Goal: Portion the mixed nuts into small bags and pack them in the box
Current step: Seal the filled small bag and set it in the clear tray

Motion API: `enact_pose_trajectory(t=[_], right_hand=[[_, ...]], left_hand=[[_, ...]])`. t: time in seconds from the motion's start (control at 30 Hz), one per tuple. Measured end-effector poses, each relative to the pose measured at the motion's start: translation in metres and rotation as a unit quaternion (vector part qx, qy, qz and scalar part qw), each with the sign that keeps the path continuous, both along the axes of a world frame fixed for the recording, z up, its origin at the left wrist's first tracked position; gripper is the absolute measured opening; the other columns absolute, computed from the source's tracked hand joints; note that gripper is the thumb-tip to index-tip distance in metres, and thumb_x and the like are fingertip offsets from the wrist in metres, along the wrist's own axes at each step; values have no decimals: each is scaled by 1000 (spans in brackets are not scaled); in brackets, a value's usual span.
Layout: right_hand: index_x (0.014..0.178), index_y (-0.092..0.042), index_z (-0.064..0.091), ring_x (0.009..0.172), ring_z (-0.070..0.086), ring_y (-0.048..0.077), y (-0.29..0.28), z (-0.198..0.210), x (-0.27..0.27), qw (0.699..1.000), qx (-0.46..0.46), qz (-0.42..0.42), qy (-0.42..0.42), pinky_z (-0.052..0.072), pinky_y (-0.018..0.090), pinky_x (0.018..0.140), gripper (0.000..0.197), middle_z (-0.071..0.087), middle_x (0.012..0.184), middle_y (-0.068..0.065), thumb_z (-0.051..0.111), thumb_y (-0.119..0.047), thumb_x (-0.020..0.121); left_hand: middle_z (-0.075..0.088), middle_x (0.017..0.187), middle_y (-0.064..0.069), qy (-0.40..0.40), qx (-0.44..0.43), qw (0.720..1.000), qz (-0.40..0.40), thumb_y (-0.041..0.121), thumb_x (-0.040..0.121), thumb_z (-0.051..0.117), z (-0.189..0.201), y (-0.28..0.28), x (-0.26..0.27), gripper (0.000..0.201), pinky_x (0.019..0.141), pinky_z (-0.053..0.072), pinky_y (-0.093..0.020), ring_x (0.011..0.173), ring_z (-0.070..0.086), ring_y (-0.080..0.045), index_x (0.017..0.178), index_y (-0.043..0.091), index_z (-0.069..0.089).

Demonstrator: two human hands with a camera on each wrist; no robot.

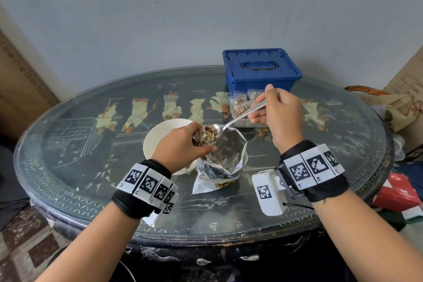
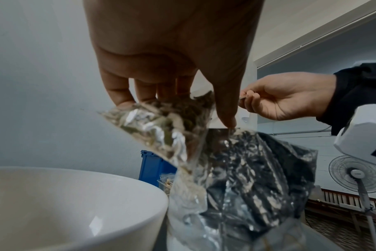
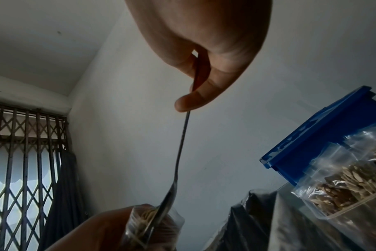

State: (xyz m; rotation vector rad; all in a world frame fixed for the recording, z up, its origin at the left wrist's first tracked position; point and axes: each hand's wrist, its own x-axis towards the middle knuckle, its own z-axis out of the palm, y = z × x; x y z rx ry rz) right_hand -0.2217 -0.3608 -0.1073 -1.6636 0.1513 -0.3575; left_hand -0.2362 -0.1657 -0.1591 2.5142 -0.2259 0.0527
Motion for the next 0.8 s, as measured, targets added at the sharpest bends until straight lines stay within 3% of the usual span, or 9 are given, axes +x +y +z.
enact_pose_trajectory(t=[0.27, 0.53, 0.6, 0.7, 0.8], right_hand=[[73, -6, 58, 43, 61, 13, 8, 5, 2, 998, -44, 31, -34, 52, 24, 44, 36, 61, 54, 2, 41, -24, 100], [75, 0, 58, 47, 64, 16, 28, 16, -5, 986, -89, 109, -94, 54, 33, 48, 35, 64, 64, 16, 44, -22, 99], [75, 0, 59, 48, 64, 16, 34, 19, -5, 980, -104, 130, -111, 55, 36, 48, 34, 64, 66, 14, 45, -22, 98], [74, -2, 58, 48, 65, 15, 42, 24, -6, 969, -123, 165, -135, 55, 37, 48, 32, 63, 64, 12, 48, -21, 97], [73, 1, 59, 48, 65, 14, 50, 25, -7, 959, -138, 199, -149, 55, 36, 48, 33, 62, 62, 10, 49, -20, 96]], left_hand=[[57, 71, 11, -10, -33, 999, 6, 50, 74, 70, -5, 0, 2, 45, 57, 46, -25, 53, 51, -1, 103, 19, 55], [56, 74, 10, -45, -74, 996, 25, 46, 73, 72, -11, 1, -2, 44, 57, 47, -24, 59, 53, -4, 102, 16, 55], [58, 75, 8, -49, -100, 993, 30, 44, 73, 73, -12, 2, -4, 44, 54, 48, -23, 56, 55, -5, 101, 16, 54], [61, 74, 0, -61, -131, 989, 38, 41, 72, 74, -14, 3, -7, 40, 51, 51, -32, 49, 59, -16, 96, 17, 51], [59, 71, 5, -82, -143, 985, 48, 40, 72, 75, -15, 4, -8, 36, 50, 49, -32, 45, 56, -16, 90, 20, 50]])
